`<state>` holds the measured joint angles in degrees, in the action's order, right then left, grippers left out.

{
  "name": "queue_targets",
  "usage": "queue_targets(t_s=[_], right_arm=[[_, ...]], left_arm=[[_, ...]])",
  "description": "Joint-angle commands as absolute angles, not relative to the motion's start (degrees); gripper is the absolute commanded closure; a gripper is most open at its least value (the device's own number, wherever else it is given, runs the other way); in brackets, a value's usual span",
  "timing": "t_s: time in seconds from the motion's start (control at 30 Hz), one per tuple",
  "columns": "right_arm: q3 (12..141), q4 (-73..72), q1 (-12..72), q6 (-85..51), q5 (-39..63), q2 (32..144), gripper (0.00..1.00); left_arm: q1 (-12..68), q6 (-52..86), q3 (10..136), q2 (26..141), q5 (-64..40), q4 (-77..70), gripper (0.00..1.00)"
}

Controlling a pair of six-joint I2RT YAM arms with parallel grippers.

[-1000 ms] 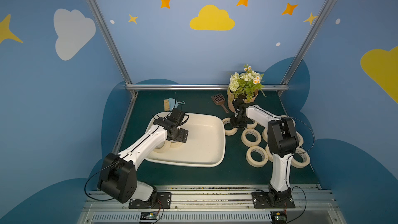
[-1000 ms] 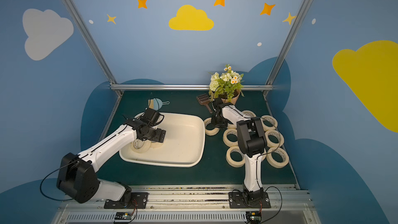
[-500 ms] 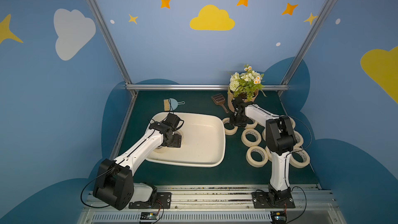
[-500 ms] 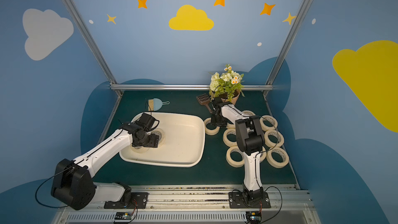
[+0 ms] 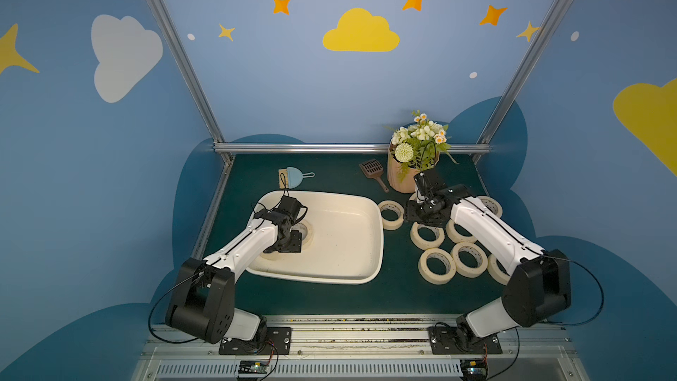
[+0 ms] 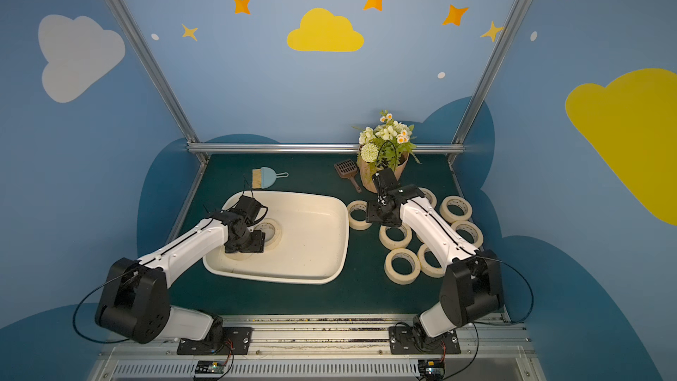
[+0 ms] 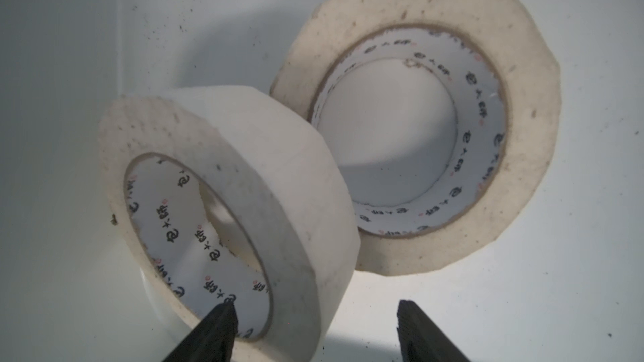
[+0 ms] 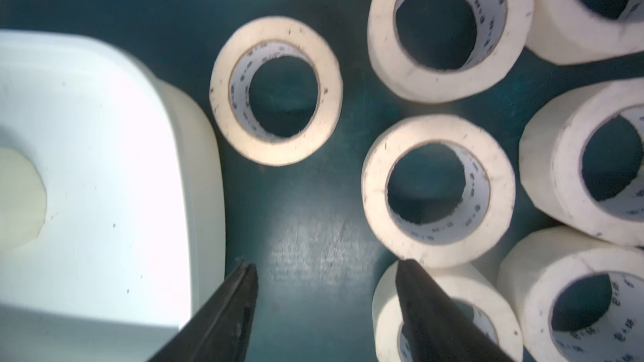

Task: Take out the art tape in the storage box
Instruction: Place the art tape at the center of the board, then pick up the art tape from the storage box.

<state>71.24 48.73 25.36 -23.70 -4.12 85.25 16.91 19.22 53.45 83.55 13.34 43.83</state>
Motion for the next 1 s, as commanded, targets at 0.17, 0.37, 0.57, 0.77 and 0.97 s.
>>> queue_targets(t_s=[0.17,0.37,0.57,0.77,0.97], right_arm=[[64.68,54.75,26.73,-25.46,0.23,77.71,0.31],[63.22,54.93,26.40,-26.37,0.92,76.44,0.32],[64.23,55.20,26.30,-26.45,1.40,77.47,0.32],[64.16,55.78,26.23,-26.54,1.12,77.09,0.32],[64.26,56.66,26.07,-26.24,0.97,76.72,0.32]], left_arm=[[16.68,17.47,56.05,88.63,10.55,40.50,0.74],[19.93,15.42,59.38,84.46,7.70,43.71,0.89],[31.07,14.17,67.18,88.27,2.20,44.12,0.90],[36.69,13.17,75.33,100.18,-2.12,40.63,0.91],[38.11,11.04,81.26,110.21,-6.27,38.91,0.65]])
